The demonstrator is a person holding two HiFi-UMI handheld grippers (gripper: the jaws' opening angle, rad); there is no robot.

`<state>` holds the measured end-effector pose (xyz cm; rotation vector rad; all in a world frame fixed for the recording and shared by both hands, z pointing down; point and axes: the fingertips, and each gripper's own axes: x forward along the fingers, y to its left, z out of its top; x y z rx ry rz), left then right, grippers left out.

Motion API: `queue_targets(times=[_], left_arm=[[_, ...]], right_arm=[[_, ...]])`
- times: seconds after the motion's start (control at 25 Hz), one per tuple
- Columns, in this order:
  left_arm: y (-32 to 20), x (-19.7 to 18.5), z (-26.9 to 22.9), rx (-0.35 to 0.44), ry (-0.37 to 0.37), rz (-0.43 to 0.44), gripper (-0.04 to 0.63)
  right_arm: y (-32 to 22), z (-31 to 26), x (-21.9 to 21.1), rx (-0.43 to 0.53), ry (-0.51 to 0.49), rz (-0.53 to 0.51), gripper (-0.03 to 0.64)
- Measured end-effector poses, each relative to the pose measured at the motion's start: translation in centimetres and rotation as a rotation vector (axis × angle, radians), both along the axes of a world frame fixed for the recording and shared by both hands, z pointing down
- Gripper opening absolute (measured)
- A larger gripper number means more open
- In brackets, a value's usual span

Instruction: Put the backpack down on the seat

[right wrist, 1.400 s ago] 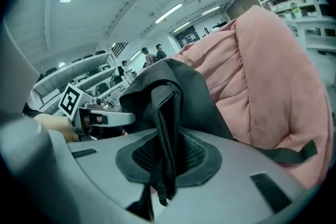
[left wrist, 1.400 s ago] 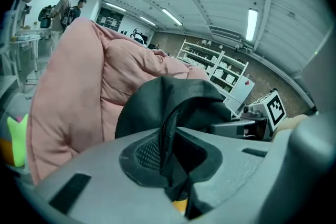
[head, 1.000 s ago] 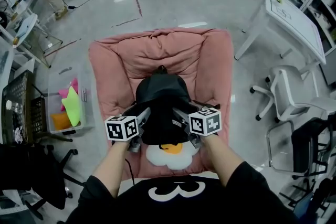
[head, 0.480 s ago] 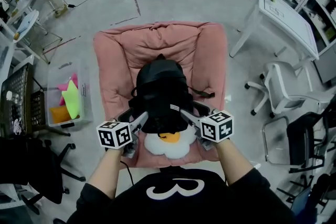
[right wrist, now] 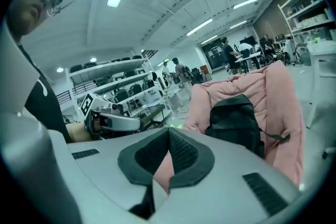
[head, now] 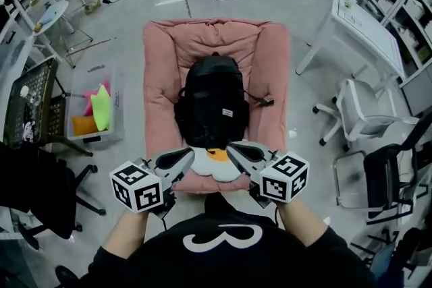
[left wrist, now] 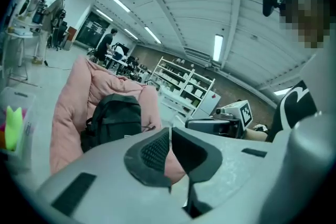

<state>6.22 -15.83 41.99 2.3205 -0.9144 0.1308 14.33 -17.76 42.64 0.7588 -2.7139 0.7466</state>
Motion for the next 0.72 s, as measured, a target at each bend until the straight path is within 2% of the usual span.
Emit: queue_targets(times=[0.2,0.36,0.52,0.72], left_arm=[[6.0,0.5,-4.3,0.097,0.030,0.000,0.006],[9.5,0.9,-6.4,0.141,0.013,-0.006,0.006],[11.7,0.9,-7.4,0.165,0.020,-0.015,0.006],[13.6,0.7,-7.3,0.183,-0.007,-0.024,0.006]], right_arm=[[5.8,-3.8,0.1,0.016,-0.110,0.020,0.003],[9.8,-6.4,0.2,0.020,-0.195,0.010,0.003],[12.7,-7.3,0.0,0.064,-0.200,-0.012,0.003],[14.7,-7.4,-0.3,0.082,-0.169,-0.008,0.003]])
